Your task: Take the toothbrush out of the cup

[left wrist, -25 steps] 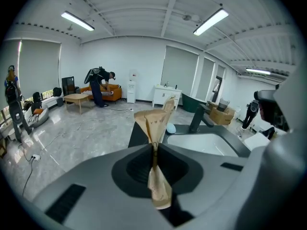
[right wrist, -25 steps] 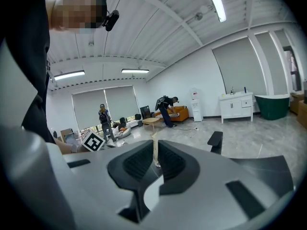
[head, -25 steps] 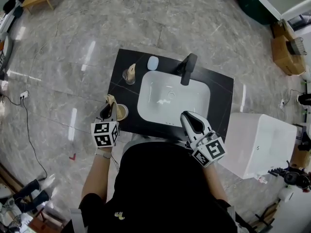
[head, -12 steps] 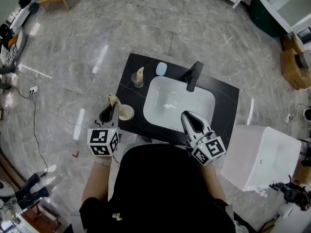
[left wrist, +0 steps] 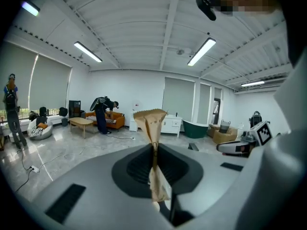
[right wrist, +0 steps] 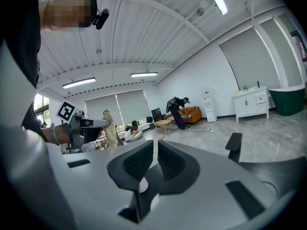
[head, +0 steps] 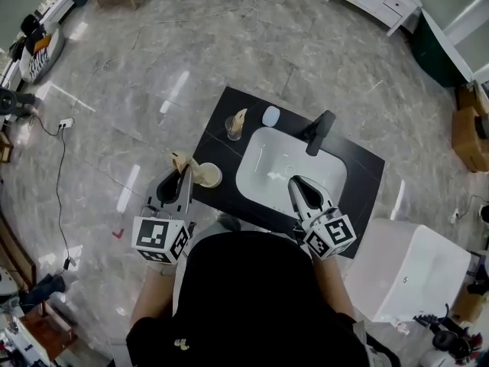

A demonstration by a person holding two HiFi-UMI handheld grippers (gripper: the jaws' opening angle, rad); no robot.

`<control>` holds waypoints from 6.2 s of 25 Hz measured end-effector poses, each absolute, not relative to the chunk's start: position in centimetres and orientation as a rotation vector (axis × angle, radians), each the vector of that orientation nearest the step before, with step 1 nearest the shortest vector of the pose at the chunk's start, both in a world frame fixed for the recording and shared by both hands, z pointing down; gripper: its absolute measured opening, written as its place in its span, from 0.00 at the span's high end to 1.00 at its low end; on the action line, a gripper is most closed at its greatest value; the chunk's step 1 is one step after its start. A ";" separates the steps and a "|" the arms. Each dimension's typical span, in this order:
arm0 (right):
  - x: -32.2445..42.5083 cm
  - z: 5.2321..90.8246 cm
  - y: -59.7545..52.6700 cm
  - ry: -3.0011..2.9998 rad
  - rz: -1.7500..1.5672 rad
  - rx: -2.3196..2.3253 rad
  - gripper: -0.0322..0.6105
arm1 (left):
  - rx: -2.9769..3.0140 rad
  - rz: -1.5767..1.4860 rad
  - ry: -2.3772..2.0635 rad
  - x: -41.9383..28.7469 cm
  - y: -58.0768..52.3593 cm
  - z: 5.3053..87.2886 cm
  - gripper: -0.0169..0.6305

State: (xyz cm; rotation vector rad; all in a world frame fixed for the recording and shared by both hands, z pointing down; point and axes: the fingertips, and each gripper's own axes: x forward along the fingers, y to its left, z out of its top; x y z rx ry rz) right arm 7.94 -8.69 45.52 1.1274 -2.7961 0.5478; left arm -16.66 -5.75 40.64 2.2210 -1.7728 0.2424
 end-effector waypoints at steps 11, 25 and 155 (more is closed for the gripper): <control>2.7 47.2 -12.0 -2.815 0.534 0.963 0.88 | 2.082 0.243 -1.861 -20.0 -1.1 41.7 0.91; -4.0 54.2 -17.9 -2.664 0.549 0.910 0.78 | 1.953 0.281 -1.860 -26.3 0.3 45.0 0.91; 25.7 45.5 -5.2 -2.331 0.521 1.839 0.83 | 2.558 0.409 -1.039 1.6 -11.2 47.0 0.91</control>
